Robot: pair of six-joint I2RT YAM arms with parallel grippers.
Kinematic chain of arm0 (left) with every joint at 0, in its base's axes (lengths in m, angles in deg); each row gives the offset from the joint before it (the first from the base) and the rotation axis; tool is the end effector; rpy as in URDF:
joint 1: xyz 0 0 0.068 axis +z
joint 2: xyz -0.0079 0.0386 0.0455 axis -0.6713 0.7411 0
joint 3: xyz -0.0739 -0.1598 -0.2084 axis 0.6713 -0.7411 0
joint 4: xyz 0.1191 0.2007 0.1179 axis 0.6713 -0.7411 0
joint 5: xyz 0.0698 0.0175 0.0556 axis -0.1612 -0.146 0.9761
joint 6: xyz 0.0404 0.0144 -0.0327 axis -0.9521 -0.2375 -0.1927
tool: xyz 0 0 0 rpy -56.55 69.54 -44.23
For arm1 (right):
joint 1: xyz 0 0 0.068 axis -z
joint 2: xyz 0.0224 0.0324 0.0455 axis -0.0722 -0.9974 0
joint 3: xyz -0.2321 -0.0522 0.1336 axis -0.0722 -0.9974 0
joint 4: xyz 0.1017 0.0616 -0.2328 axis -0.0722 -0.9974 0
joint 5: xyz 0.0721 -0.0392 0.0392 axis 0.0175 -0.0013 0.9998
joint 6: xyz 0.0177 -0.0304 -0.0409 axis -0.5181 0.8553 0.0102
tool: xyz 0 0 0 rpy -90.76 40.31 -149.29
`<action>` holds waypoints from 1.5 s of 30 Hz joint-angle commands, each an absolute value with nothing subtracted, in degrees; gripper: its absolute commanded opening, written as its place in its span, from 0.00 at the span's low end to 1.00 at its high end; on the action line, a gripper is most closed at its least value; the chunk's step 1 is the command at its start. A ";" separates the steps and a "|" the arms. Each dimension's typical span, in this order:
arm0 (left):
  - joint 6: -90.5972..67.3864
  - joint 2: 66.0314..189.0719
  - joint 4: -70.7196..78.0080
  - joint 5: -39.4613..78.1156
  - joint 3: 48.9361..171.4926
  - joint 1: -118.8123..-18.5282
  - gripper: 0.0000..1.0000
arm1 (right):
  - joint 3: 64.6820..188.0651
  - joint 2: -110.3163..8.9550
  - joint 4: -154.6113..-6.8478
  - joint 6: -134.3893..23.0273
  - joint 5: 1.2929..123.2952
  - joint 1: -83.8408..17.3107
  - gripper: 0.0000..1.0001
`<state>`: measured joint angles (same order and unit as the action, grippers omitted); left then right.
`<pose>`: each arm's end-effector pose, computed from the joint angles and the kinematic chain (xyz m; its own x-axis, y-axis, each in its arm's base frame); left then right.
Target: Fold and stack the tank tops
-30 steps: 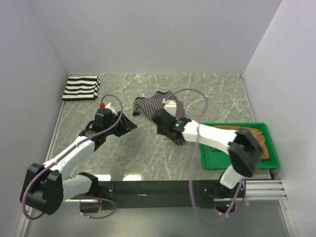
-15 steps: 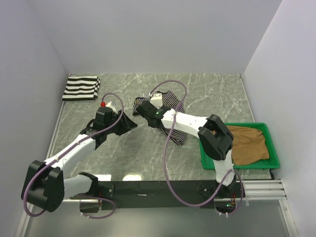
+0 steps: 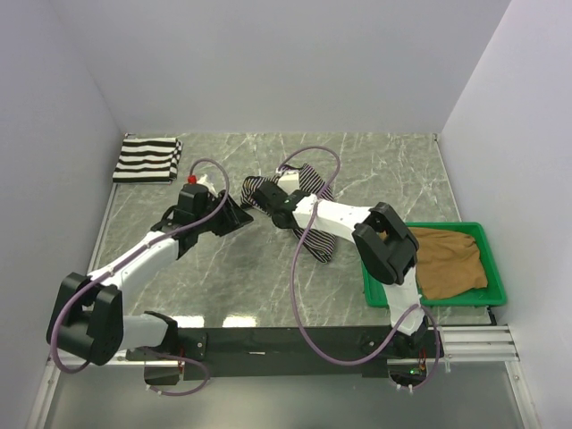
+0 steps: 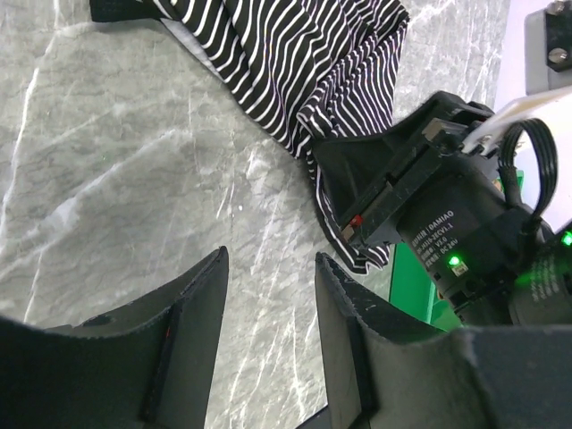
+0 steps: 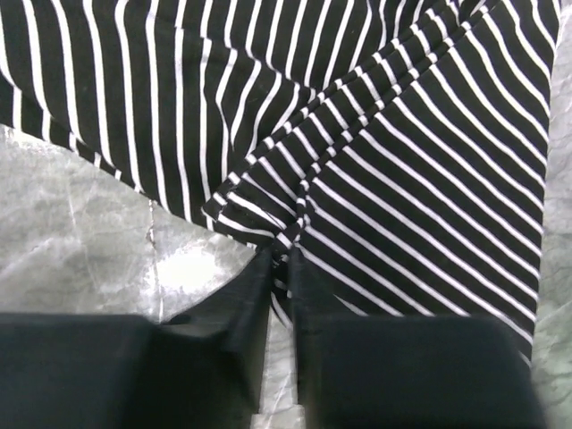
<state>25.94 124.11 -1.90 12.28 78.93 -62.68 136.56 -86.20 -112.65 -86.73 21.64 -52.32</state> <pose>0.2482 -0.1028 0.2280 -0.7569 -0.4955 -0.4261 -0.0469 0.6915 -0.7208 0.2985 0.3045 0.1829 -0.7537 -0.0704 -0.6535 0.0012 0.9941 -0.1085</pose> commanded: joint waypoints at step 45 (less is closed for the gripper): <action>23.31 146.99 10.25 12.91 89.81 -74.16 0.24 | 111.82 -64.52 -96.22 -89.74 31.63 -51.34 0.20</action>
<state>25.59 150.34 11.71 11.10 88.22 -73.59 109.26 -63.73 -97.72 -89.25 33.13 -51.93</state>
